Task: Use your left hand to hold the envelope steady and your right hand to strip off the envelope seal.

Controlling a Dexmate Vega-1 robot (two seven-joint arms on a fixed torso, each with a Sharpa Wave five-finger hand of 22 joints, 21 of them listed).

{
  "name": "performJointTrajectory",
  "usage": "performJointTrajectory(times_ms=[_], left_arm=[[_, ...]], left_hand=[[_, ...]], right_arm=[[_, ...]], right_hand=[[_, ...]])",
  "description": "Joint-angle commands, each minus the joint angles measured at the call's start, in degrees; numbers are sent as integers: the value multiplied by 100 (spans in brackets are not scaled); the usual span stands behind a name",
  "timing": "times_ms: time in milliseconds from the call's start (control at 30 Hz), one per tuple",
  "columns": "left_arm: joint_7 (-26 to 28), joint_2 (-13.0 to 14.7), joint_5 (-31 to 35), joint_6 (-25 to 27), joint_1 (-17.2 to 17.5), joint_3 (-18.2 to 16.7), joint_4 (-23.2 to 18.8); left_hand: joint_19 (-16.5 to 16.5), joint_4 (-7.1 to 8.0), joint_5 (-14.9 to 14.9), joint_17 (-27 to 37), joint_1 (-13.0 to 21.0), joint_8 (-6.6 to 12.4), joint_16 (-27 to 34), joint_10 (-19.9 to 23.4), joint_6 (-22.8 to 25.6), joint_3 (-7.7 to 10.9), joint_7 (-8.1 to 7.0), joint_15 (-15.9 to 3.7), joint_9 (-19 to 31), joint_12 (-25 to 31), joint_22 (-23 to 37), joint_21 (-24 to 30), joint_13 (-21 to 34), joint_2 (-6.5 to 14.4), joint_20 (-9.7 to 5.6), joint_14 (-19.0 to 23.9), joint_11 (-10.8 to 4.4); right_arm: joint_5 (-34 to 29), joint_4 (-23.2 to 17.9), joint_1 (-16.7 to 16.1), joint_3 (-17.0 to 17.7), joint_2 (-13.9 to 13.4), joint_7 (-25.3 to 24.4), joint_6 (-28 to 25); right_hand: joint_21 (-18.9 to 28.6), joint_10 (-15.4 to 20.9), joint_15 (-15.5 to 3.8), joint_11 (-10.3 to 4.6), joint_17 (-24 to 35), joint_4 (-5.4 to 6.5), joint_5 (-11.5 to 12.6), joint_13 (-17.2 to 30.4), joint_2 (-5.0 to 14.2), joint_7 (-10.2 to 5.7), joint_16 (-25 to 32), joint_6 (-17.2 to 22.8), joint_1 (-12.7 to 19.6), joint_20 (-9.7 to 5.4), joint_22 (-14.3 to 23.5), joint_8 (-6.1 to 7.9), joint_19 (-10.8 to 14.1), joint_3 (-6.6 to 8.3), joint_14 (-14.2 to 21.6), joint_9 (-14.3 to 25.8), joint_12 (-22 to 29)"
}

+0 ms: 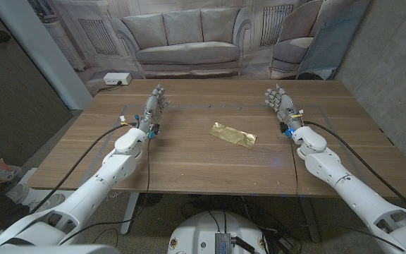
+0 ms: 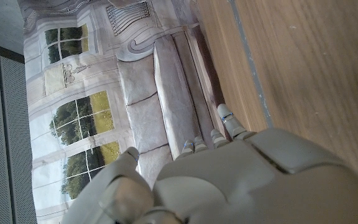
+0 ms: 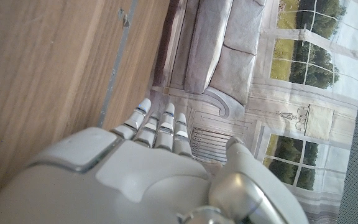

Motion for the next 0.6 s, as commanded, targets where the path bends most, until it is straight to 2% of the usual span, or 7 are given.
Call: performJointTrajectory(times_ms=[33,200,367,600], left_arm=[[-240,-223,250,102,-39,-207,108],[-320,-278,332,140,-28,-280,97],[-408,-318,393,163,-30,-327,123],[-454,-397,428,201,-34,-392,156]], left_hand=[[-1177,-2,44,10,-13,37,28,-227,-343,52,18,-160,27,27,11,32,25,515,-242,-580,-7],[-1156,-12,52,9,-12,46,32,-174,-311,57,19,-152,28,43,9,23,25,495,-218,-555,29],[-1129,-25,62,7,-8,58,43,-114,-265,64,28,-126,29,57,6,11,26,474,-182,-506,40],[-1111,-36,71,5,-2,66,49,-68,-221,73,29,-93,31,64,4,-7,27,457,-118,-459,64]], right_arm=[[-492,-473,-188,-29,-290,-407,-393],[-911,-826,-302,-90,-545,-676,-626],[-1345,-1303,-460,-133,-843,-1014,-1057],[-1607,-1670,-637,-124,-1033,-1161,-1309]], right_hand=[[-6,52,305,45,24,-148,14,14,-49,-57,63,55,171,260,15,42,68,25,169,11,32],[-26,68,417,71,31,-251,4,20,-82,-91,91,39,268,432,16,40,124,50,304,14,39],[-46,101,418,86,36,-314,3,23,-108,-168,98,61,326,464,17,52,134,62,367,17,53],[-74,114,425,86,39,-373,3,27,-126,-208,82,84,381,523,18,63,122,75,367,20,57]])
